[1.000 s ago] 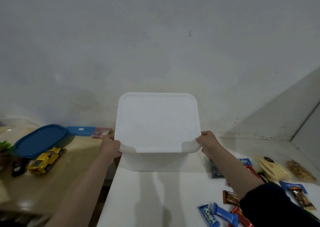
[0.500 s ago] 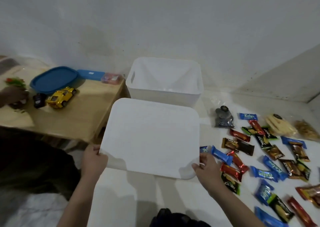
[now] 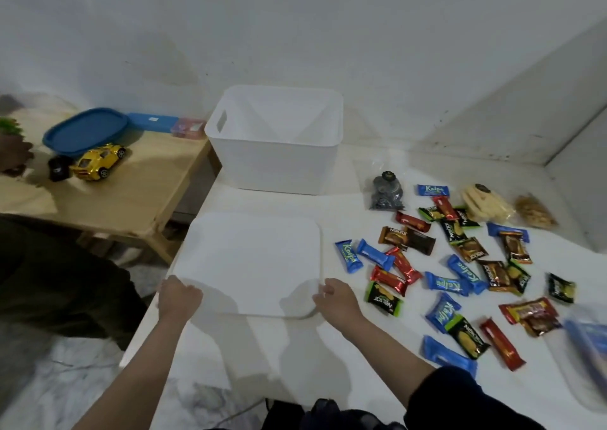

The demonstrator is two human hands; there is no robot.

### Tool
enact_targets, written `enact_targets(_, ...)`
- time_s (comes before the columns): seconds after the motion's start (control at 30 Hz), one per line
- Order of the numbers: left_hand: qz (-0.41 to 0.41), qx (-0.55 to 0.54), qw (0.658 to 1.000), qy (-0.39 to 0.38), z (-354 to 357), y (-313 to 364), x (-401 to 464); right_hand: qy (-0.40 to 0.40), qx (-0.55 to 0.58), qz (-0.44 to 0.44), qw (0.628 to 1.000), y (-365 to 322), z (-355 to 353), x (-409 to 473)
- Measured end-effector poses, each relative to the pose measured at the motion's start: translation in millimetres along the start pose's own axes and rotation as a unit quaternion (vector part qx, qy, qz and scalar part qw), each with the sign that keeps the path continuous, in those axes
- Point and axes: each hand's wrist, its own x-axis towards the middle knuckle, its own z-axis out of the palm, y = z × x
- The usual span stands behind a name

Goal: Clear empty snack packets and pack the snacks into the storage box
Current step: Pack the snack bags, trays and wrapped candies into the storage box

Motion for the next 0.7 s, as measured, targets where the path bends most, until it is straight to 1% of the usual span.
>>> enact_targets(0.13,0.039,0.021,0.999,0.005,29.5,25.8,-30.5,0.002,0.012,-0.004,1.0,19.7,-27.0,-11.1)
enact_targets(0.27,0.124,-0.006,0.992,-0.02,70.0,60.6,-76.8,0.039,0.038,-0.008,0.998,46.0,-62.7,-29.5)
enact_targets(0.43,0.217,-0.065,0.971,-0.074,131.6,101.6,-135.8,0.122,0.019,-0.05,0.991,90.0,-111.8,-49.5)
enact_targets(0.57,0.257,-0.071,0.956,-0.125,174.4,131.3,-170.2,0.183,0.012,-0.04,0.982,120.1,-148.6,-51.1)
enact_targets(0.7,0.297,-0.066,0.942,-0.144,200.8,168.3,-181.8,0.225,0.024,-0.025,0.974,131.2,-185.3,-34.6)
